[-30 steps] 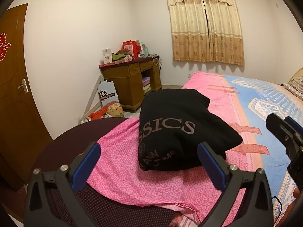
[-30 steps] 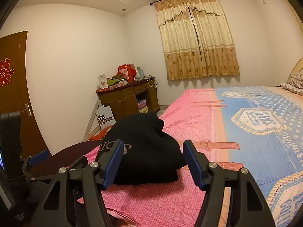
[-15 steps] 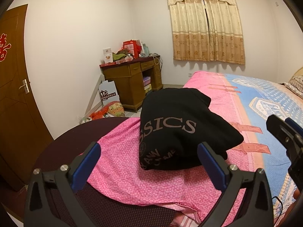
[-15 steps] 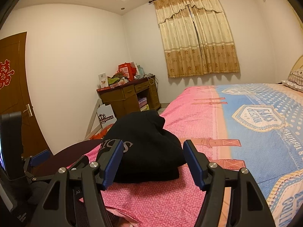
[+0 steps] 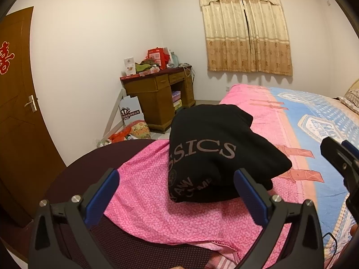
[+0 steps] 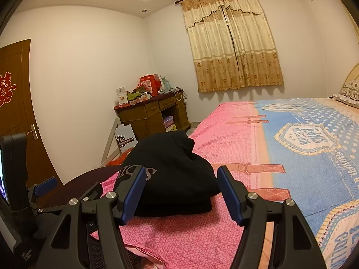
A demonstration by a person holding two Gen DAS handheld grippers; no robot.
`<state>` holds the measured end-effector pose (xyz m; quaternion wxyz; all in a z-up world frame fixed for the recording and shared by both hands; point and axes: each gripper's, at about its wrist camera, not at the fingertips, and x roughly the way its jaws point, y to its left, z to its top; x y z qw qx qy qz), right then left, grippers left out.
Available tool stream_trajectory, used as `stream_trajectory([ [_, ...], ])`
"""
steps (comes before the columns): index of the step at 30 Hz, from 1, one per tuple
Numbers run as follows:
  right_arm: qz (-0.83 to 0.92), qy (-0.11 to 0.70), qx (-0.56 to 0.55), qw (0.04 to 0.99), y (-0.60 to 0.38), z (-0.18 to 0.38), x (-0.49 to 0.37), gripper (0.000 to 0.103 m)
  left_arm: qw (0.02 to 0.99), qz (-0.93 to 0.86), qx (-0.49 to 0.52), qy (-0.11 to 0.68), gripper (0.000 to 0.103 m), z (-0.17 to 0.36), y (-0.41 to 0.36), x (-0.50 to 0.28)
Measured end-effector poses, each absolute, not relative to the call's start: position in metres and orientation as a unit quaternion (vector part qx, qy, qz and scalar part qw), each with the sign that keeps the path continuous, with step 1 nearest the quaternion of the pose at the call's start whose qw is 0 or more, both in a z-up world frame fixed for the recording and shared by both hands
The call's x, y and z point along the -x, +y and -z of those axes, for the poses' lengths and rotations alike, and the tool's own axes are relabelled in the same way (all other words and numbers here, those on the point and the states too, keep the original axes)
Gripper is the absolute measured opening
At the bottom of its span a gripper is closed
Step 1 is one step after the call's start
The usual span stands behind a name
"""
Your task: Fold large clothes
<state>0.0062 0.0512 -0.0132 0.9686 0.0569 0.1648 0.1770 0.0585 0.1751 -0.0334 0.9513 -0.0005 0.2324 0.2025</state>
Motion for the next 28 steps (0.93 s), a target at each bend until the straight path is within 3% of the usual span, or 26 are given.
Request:
stream_trajectory([
  [12, -0.172, 0.169, -0.059, 0.969, 0.050, 0.017, -0.005, 0.067, 0.947, -0.233, -0.057, 0.213, 0.103, 0.033, 0.163, -0.060],
  [28, -0.169, 0.176, -0.067, 0.967, 0.047, 0.020, -0.006, 0.067, 0.946, -0.233, -0.035, 0.222, 0.103, 0.032, 0.170, -0.061],
])
